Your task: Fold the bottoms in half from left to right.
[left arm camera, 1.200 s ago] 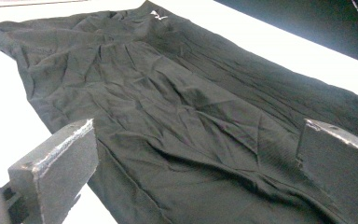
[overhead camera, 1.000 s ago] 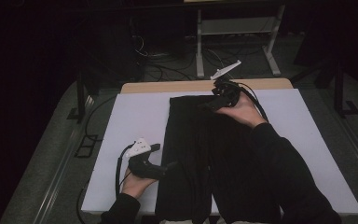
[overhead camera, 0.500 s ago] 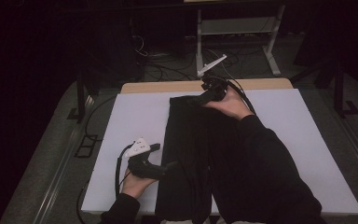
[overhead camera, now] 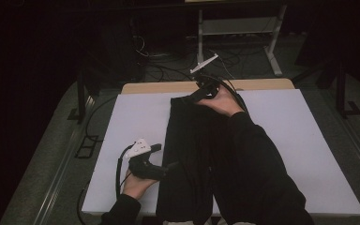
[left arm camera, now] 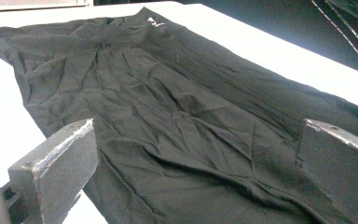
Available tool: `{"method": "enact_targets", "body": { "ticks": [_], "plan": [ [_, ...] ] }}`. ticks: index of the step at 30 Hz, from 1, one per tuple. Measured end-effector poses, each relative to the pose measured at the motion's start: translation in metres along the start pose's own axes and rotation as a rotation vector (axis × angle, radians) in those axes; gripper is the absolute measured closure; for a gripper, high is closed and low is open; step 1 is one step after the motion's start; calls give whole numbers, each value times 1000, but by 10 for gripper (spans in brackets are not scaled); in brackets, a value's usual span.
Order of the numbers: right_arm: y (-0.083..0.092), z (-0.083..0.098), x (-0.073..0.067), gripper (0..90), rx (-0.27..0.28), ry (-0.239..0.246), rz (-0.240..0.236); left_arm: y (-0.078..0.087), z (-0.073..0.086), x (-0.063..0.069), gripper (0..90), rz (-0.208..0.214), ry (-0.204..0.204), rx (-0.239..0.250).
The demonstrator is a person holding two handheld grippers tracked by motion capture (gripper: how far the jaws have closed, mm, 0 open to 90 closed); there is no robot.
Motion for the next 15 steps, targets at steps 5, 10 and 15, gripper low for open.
{"method": "enact_targets", "body": {
  "ticks": [5, 10, 15],
  "plan": [
    [-7, -2, 3, 0, 19, -12, 16, 0, 0, 1, 0, 1, 2, 3],
    [-15, -4, 3, 0, 32, -15, 37, -1, 0, 0, 0, 2, 4, 3],
    [-23, -3, 5, 0, 34, -21, 73, -1, 0, 0, 0, 4, 1, 1]
  ]
}}
Point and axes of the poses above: each handheld gripper's, and its own axes: y roughly backward along the jaws, z roughly out of its underside, x roughly to its right, the point moved 7 cm from there along -y, roughly forward along the jaws, and after that the axes turned 7 degrees about x, right-handed, at the moved point
